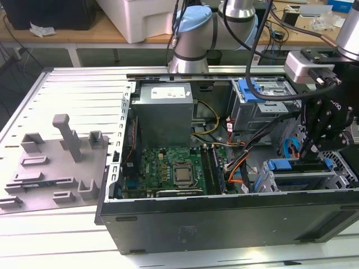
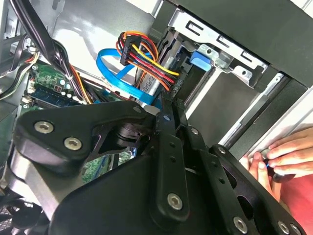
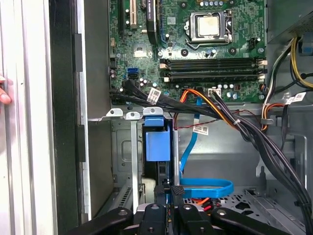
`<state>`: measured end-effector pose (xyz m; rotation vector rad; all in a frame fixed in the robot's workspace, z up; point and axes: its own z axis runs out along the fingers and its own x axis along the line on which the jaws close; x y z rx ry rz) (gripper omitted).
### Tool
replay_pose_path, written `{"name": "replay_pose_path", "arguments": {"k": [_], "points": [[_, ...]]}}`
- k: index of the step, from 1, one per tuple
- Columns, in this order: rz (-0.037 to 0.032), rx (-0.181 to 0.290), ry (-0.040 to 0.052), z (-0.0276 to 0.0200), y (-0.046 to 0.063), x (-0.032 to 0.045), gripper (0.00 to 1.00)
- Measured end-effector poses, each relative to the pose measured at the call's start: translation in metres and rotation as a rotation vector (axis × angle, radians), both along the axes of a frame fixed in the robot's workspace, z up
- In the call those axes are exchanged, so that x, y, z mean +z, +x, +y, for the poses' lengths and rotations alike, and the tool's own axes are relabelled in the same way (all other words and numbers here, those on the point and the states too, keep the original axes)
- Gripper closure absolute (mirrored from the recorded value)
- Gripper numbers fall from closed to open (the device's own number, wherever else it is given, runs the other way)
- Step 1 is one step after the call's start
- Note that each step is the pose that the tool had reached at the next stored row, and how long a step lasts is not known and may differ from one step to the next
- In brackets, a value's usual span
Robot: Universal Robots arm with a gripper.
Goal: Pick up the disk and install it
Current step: 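Insert the second disk wire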
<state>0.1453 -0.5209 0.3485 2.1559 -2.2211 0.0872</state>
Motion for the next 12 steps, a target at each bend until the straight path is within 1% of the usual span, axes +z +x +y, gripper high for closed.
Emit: {"name": "replay_pose_path", "arguments": {"k": [10,12], "points": [[0.0000,0.000,0.0001,0.0000,0.0000,-0.0018,0.84],[-0.0001,0.000,0.0001,0.0000,0.0005,-0.0041,0.84]]}}
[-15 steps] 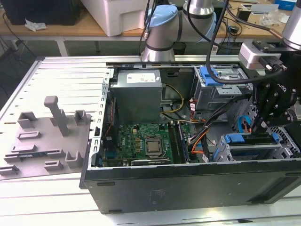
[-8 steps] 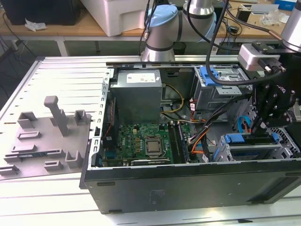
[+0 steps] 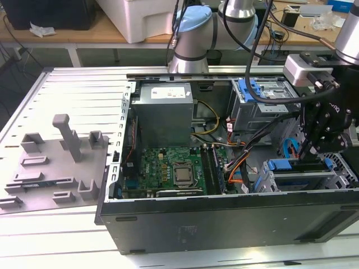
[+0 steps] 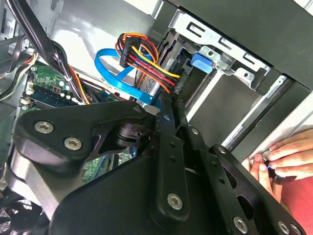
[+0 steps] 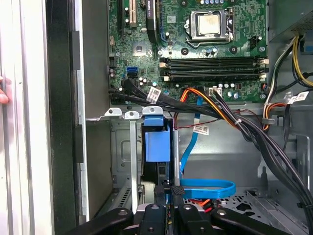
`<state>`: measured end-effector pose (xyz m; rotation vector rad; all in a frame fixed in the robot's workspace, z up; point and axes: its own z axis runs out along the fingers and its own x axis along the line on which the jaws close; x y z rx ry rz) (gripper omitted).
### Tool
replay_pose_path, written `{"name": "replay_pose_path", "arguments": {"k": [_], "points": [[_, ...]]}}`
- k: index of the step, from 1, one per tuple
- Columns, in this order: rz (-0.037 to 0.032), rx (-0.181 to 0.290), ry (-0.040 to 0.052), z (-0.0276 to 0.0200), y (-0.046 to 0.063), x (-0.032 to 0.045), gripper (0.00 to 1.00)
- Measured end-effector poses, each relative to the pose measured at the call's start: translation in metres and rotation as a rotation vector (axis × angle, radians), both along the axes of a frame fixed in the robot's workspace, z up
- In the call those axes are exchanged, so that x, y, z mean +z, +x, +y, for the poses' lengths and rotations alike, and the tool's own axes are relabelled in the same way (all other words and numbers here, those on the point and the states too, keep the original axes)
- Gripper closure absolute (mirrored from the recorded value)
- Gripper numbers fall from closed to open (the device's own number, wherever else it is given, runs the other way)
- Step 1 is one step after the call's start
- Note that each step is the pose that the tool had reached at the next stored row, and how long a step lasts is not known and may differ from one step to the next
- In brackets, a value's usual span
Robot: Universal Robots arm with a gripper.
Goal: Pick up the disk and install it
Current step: 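Insert the second disk wire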
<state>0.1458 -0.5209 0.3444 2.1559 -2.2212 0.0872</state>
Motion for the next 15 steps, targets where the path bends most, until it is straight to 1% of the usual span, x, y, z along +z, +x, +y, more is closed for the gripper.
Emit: {"name": "replay_pose_path", "arguments": {"k": [15], "points": [[0.0001,0.000,-0.0001,0.0000,0.0000,-0.0034,0.84]]}}
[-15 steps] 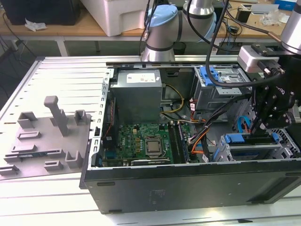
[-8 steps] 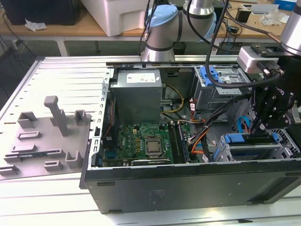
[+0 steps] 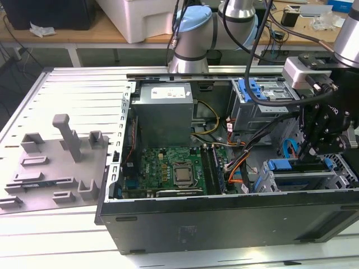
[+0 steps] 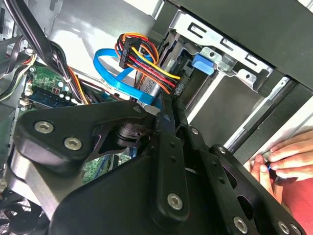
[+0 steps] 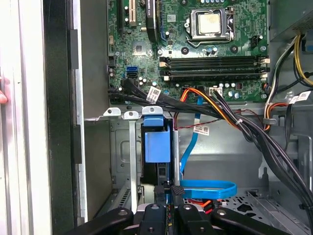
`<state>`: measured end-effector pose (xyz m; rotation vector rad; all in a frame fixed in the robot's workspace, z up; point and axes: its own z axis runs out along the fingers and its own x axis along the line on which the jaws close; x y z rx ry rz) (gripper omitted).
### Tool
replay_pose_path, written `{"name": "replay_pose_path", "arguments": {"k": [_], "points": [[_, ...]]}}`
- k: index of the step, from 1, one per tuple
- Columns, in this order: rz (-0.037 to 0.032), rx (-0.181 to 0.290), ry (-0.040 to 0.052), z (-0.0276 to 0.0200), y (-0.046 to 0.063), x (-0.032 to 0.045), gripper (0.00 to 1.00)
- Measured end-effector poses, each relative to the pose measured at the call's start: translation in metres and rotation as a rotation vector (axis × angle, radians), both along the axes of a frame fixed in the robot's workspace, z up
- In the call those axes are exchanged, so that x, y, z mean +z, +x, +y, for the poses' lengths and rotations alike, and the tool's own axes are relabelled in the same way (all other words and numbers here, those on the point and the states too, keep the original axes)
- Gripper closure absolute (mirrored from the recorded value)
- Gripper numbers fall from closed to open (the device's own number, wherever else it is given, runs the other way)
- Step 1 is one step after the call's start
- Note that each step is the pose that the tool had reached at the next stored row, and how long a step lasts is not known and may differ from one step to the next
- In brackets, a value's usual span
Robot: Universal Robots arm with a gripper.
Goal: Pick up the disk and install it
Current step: 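Insert the second disk wire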
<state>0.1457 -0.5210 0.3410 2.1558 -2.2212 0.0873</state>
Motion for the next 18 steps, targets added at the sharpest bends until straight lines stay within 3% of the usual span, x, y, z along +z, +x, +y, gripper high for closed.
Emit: {"name": "replay_pose_path", "arguments": {"k": [18], "points": [[0.0000,0.000,-0.0001,-0.0005,0.0000,-0.0031,0.84]]}}
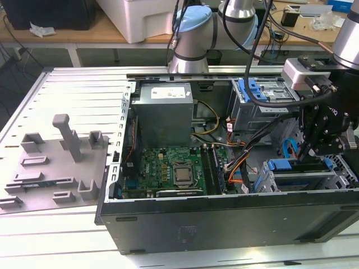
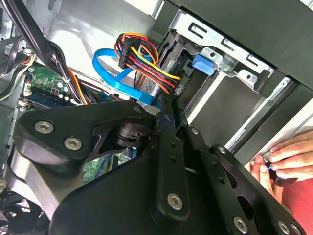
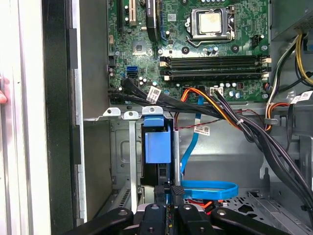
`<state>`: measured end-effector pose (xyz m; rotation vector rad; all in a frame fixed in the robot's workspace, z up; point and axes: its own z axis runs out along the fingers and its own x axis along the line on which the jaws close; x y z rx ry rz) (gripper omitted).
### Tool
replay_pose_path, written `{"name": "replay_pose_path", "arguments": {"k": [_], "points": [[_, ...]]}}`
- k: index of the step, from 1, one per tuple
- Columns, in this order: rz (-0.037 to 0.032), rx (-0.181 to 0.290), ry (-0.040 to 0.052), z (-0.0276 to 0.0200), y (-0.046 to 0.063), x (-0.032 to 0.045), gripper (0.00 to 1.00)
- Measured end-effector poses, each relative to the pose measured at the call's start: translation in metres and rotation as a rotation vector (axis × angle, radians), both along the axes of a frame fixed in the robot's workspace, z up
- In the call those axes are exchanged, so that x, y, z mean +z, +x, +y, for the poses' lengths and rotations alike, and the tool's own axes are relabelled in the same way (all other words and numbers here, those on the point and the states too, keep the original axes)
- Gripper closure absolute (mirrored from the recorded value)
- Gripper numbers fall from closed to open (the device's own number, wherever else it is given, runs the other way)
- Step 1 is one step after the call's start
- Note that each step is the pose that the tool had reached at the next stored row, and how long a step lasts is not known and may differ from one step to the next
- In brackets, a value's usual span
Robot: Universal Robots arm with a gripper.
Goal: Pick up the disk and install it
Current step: 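Insert the second disk wire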
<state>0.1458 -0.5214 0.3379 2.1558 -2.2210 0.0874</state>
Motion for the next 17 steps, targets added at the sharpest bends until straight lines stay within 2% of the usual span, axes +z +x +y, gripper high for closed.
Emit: {"name": "replay_pose_path", "arguments": {"k": [17], "points": [[0.0000,0.000,0.0002,0.0000,0.0000,-0.0006,0.84]]}}
